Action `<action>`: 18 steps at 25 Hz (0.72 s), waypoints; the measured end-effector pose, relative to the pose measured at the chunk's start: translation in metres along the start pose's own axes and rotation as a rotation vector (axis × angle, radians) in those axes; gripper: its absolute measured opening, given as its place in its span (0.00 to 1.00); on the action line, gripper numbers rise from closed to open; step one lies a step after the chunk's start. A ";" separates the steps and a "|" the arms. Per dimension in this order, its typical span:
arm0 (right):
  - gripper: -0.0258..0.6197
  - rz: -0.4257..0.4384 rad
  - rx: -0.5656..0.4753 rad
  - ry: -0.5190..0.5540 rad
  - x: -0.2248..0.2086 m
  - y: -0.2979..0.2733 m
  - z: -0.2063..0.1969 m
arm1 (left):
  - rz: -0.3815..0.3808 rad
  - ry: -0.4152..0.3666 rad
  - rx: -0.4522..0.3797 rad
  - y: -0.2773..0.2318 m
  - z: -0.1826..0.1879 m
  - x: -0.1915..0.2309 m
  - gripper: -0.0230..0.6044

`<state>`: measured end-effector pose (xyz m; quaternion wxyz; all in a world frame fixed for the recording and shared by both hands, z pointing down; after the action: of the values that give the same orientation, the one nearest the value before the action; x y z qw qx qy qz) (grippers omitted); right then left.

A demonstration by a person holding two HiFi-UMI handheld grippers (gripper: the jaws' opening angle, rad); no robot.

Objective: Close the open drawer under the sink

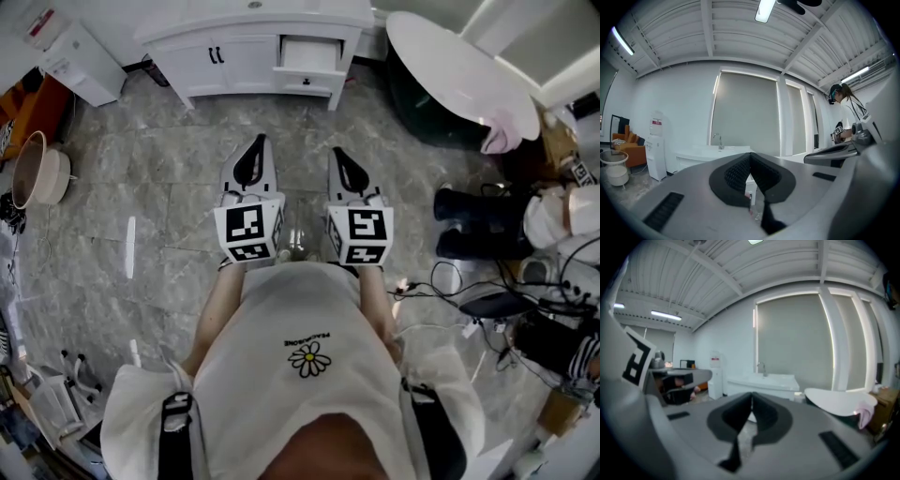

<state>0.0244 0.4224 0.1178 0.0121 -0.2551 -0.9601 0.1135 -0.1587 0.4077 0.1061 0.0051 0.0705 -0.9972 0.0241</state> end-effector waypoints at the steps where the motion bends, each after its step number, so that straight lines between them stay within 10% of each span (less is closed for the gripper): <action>1: 0.09 0.000 0.003 -0.002 -0.003 0.001 -0.001 | -0.001 0.003 0.004 -0.002 0.000 -0.003 0.07; 18: 0.09 0.015 0.057 -0.043 -0.048 0.023 -0.035 | -0.044 0.016 0.023 -0.025 -0.022 -0.065 0.07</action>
<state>0.0803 0.4257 0.1488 -0.0020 -0.2593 -0.9546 0.1465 -0.0903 0.3934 0.1281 0.0128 0.0924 -0.9950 0.0362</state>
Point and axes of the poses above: the fingertips, and each gripper's own axes: y backward along the fingers, x to its left, z out of its top, the point moved 9 cm from there along y, backward along the fingers, and after that the axes turned 9 degrees about z, right-handed, at the moved point
